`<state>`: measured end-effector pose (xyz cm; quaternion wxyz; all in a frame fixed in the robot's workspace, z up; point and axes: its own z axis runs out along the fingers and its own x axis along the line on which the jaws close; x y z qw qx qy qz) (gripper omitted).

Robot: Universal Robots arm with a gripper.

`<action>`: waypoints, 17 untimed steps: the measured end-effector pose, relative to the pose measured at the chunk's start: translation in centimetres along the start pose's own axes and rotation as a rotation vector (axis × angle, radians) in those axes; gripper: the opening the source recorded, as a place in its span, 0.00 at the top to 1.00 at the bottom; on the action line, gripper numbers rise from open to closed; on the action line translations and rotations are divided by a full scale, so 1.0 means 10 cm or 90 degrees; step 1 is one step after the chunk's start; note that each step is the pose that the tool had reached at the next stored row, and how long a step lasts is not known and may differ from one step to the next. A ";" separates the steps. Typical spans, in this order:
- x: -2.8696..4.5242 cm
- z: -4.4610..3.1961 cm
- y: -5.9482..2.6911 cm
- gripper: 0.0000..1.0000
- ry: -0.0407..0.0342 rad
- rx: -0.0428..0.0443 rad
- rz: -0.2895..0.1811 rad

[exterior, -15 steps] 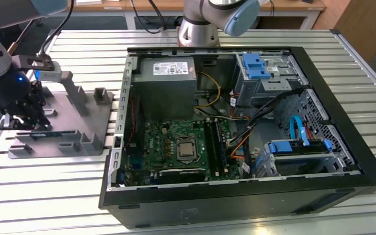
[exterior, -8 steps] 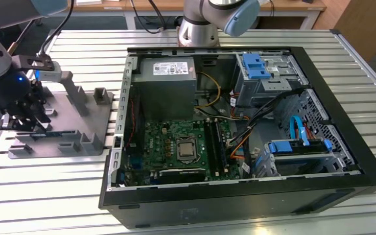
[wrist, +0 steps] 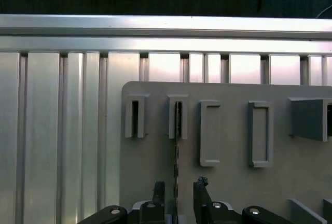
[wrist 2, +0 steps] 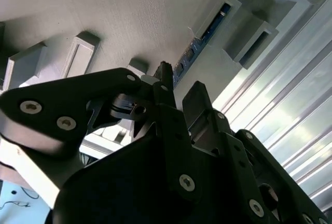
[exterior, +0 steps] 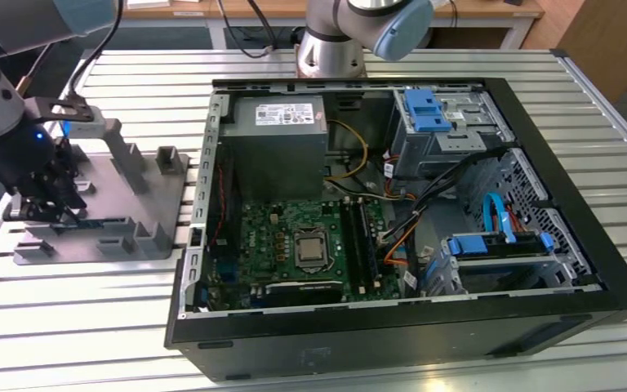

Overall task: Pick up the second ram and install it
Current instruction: 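Pick up the second ram and move it above second insertion slot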

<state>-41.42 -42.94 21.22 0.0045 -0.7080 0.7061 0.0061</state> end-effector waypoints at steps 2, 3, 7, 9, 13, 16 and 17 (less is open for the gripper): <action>0.001 0.016 0.000 0.65 0.0009 -0.0003 -0.004; 0.002 0.023 0.000 0.65 0.0012 -0.0004 -0.005; 0.012 0.084 -0.007 0.65 0.0018 -0.0011 -0.006; 0.015 0.120 -0.015 0.65 0.0020 -0.0017 -0.006; 0.019 0.192 -0.035 0.65 0.0019 -0.0034 -0.008; 0.019 0.226 -0.042 0.65 0.0019 -0.0037 -0.008; 0.019 0.225 -0.042 0.65 0.0020 -0.0038 -0.008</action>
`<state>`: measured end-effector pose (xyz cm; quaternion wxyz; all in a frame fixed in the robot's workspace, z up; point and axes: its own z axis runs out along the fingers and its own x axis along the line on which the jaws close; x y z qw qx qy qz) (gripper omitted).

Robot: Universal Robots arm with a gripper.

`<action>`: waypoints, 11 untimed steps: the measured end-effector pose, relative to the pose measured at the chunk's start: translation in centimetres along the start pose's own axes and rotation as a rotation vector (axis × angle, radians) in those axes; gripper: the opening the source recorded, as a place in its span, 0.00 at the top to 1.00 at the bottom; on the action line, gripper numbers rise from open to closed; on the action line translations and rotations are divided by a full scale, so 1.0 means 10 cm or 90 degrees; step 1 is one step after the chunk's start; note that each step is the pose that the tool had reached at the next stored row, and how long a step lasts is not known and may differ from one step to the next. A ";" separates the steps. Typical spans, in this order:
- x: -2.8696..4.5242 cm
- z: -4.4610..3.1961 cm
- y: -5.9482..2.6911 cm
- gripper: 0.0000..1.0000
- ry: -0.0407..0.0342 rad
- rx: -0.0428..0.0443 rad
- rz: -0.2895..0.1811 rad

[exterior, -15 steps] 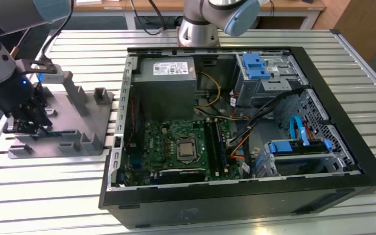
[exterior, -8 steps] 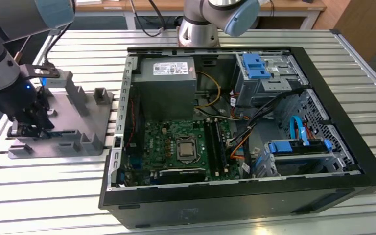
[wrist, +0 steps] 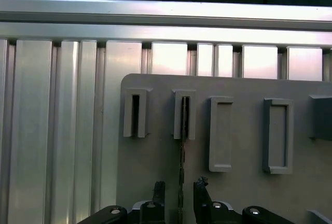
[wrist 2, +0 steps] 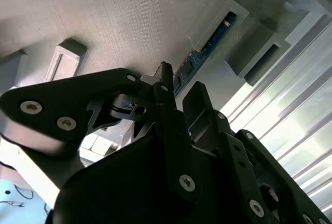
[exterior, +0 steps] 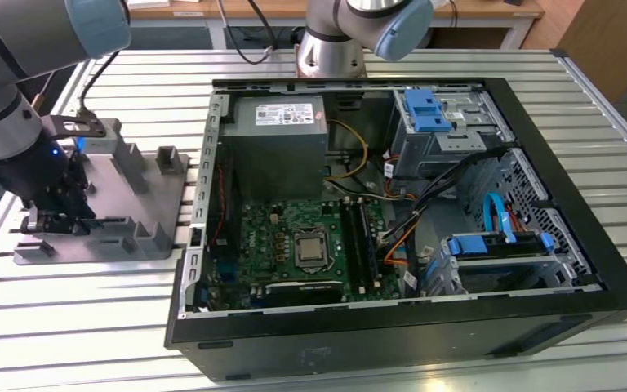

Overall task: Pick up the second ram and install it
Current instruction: 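Pick up the second ram and move it above second insertion slot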

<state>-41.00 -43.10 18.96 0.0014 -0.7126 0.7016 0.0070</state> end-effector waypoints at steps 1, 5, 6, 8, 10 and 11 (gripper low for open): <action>0.000 0.000 0.000 0.65 -0.0001 0.0000 0.000; 0.000 0.001 -0.001 0.65 -0.0003 0.0001 0.000; 0.000 0.001 -0.001 0.65 -0.0004 0.0001 0.000; 0.000 0.001 -0.001 0.66 -0.0005 0.0001 0.000; 0.000 0.001 -0.001 0.78 -0.0006 0.0001 0.000; 0.000 0.001 -0.001 0.78 -0.0007 0.0001 0.000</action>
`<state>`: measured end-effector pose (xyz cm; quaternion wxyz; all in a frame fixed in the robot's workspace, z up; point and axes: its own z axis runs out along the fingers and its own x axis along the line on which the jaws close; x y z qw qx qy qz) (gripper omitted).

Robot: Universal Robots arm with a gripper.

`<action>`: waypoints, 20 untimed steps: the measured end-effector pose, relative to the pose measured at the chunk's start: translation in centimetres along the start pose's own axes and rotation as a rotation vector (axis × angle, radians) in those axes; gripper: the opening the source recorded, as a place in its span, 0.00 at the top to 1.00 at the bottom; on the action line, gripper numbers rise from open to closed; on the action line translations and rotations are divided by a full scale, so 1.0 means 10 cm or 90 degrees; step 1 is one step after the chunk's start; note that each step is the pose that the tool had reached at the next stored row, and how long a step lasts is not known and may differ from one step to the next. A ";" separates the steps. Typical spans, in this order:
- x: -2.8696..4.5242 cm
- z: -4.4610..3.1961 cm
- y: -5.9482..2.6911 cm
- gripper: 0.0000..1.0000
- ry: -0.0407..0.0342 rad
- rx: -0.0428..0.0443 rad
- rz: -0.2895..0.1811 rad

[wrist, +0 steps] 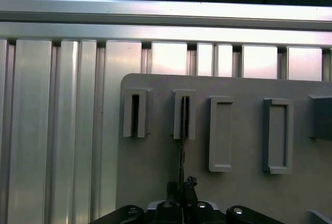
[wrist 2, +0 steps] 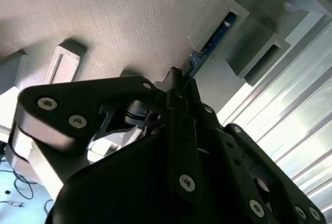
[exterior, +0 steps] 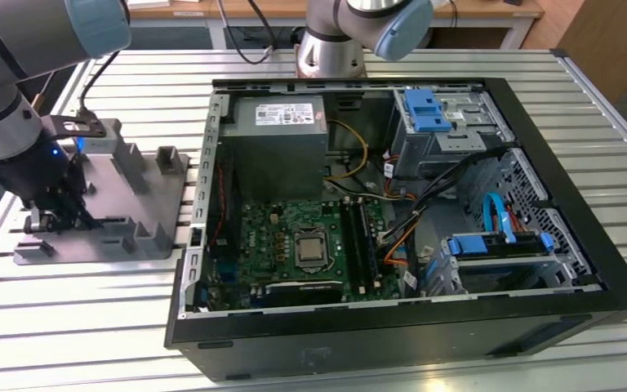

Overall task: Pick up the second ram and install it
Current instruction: 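Pick up the second ram and move it above second insertion slot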

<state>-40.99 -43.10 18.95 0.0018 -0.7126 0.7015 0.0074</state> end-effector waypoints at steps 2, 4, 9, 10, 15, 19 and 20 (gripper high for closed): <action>0.000 0.000 0.000 0.86 -0.0001 0.0000 0.000; 0.000 0.000 0.000 0.86 -0.0002 0.0000 0.000; 0.000 0.000 0.000 0.86 -0.0004 0.0000 0.000; 0.000 0.000 0.000 0.86 -0.0005 0.0000 0.000; 0.000 0.000 0.000 0.86 -0.0008 0.0000 0.000; 0.000 -0.010 0.001 0.86 -0.0008 -0.0001 0.000; 0.000 -0.023 0.001 0.86 -0.0009 0.0000 0.000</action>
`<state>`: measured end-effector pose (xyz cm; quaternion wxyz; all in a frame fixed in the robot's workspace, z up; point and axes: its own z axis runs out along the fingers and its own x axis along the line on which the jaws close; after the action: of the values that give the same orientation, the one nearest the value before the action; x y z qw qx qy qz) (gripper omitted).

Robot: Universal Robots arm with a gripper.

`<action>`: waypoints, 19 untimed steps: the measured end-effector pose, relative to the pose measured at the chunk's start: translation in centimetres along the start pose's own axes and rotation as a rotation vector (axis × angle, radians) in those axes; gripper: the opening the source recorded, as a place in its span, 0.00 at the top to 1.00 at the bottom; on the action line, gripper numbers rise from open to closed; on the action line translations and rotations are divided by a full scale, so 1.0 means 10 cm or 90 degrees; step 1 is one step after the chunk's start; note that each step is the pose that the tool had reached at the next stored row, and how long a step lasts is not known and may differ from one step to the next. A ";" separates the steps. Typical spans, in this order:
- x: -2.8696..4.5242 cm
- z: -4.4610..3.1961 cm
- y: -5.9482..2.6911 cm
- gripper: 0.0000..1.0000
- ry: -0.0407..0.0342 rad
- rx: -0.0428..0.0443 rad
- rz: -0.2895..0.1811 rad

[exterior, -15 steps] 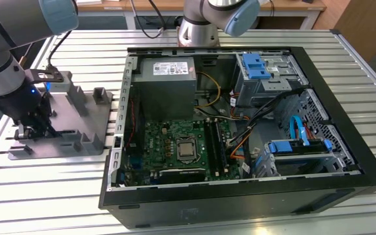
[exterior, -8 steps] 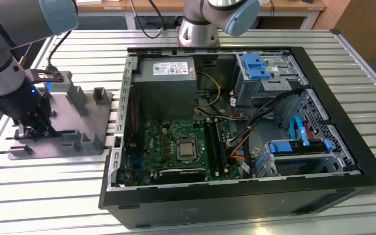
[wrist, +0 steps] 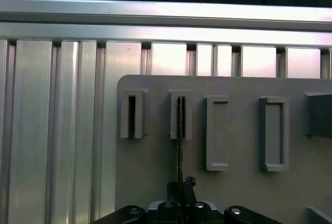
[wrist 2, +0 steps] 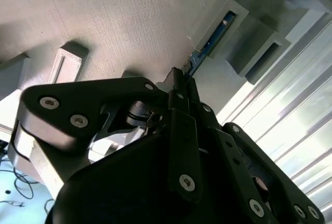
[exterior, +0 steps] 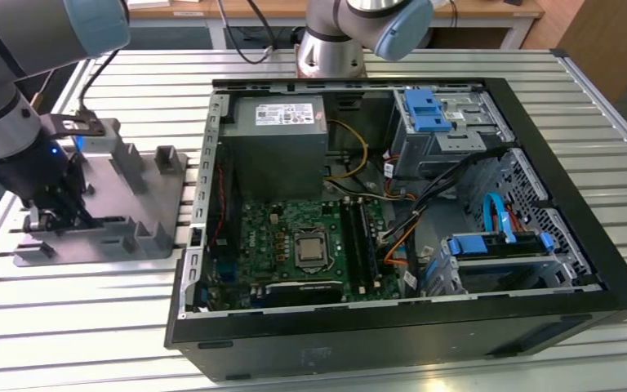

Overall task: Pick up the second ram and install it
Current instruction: 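Pick up the second ram and move it above second insertion slot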

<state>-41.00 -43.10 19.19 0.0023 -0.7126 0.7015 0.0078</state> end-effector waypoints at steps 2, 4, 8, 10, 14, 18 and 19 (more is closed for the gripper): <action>-0.001 -0.043 0.000 0.86 0.0000 0.0000 0.000; -0.001 -0.091 0.000 0.86 -0.0001 0.0000 0.000; -0.003 -0.175 0.001 0.86 -0.0003 0.0000 0.000; -0.003 -0.216 0.001 0.86 -0.0004 0.0000 0.000; -0.004 -0.295 0.002 0.86 -0.0005 0.0000 0.000; -0.005 -0.374 0.002 0.86 -0.0005 0.0000 0.000; -0.006 -0.388 0.002 0.86 -0.0005 0.0001 0.000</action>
<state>-40.99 -43.10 23.07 0.0026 -0.7126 0.7015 0.0081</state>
